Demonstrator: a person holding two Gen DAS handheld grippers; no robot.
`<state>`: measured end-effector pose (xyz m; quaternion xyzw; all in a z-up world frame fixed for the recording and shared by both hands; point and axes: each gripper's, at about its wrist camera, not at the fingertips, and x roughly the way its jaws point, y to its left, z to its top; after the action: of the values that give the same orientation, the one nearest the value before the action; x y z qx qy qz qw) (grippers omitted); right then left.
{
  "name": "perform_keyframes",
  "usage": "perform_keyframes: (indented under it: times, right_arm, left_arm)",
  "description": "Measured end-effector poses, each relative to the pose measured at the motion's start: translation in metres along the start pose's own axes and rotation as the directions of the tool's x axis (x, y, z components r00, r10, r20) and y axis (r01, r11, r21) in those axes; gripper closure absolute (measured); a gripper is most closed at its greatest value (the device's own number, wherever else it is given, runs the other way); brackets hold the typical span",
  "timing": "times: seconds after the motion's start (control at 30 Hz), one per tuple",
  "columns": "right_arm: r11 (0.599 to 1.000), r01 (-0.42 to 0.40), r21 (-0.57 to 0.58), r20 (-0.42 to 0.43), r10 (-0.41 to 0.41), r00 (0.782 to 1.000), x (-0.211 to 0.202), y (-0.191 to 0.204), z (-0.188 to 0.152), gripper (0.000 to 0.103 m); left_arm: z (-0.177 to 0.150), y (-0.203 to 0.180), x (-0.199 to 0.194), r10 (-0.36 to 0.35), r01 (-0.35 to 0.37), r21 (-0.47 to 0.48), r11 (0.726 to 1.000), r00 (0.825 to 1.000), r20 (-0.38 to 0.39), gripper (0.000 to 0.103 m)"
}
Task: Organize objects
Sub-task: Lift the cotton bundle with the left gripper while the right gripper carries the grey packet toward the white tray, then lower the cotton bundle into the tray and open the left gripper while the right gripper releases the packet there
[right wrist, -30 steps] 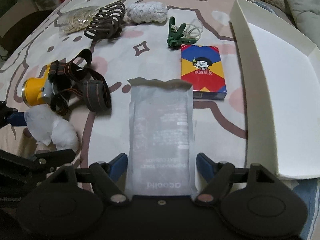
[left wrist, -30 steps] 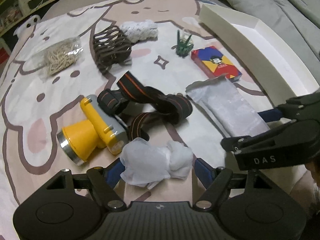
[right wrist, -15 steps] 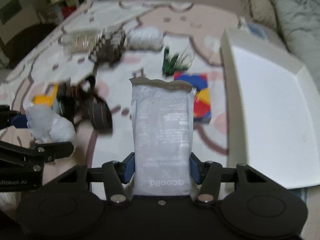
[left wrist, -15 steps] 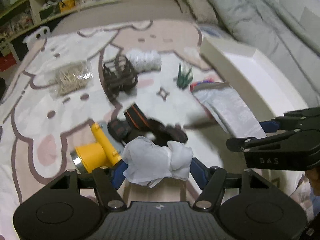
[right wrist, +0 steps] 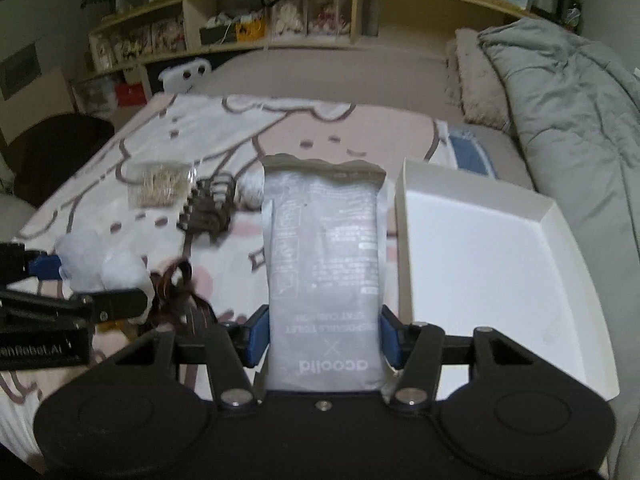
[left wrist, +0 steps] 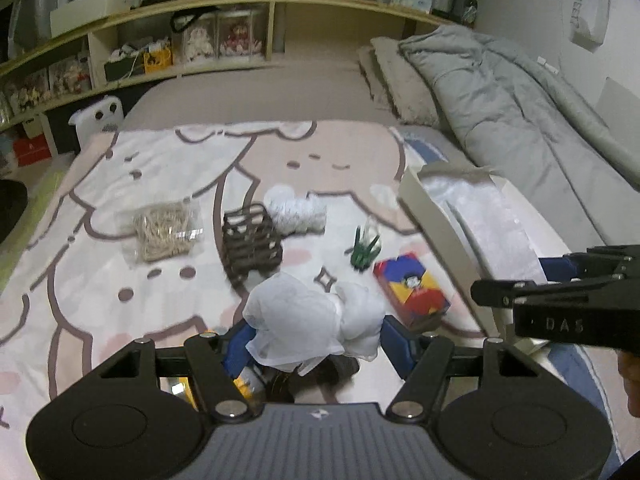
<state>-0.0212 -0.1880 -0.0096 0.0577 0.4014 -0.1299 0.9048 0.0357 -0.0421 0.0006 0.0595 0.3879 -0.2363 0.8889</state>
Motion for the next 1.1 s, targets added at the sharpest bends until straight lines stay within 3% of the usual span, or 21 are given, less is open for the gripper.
perform_keyframes:
  times: [0.23, 0.4, 0.43, 0.63, 0.93, 1.1]
  right_arm:
    - [0.998, 0.012, 0.057, 0.061, -0.015, 0.998, -0.02, -0.023, 0.024, 0.046]
    - [0.996, 0.063, 0.064, 0.074, -0.067, 0.995, -0.03, -0.052, 0.033, 0.046]
    - [0.995, 0.076, 0.068, 0.072, -0.081, 0.994, -0.032, -0.062, 0.034, 0.045]
    - [0.985, 0.138, 0.1, 0.06, -0.144, 0.988, -0.04, -0.112, 0.034, 0.045]
    - [0.976, 0.175, 0.129, 0.0, -0.177, 0.984, -0.033, -0.179, 0.012, 0.045]
    - [0.976, 0.17, 0.134, -0.049, -0.165, 0.985, -0.017, -0.203, -0.003, 0.045]
  left_arm:
    - [0.025, -0.017, -0.001, -0.012, 0.012, -0.004, 1.0, 0.999, 0.037, 0.035]
    - [0.043, -0.043, 0.004, -0.045, 0.045, 0.008, 0.999, 0.997, 0.056, 0.035]
    - [0.046, -0.049, 0.006, -0.161, 0.156, 0.115, 0.981, 0.986, 0.037, 0.035]
    - [0.057, -0.1, 0.009, -0.237, 0.228, 0.15, 0.962, 0.971, 0.045, 0.035]
    - [0.05, -0.167, 0.024, -0.297, 0.291, 0.222, 0.931, 0.955, -0.007, 0.035]
    - [0.036, -0.198, 0.044, -0.314, 0.323, 0.253, 0.912, 0.946, -0.077, 0.035]
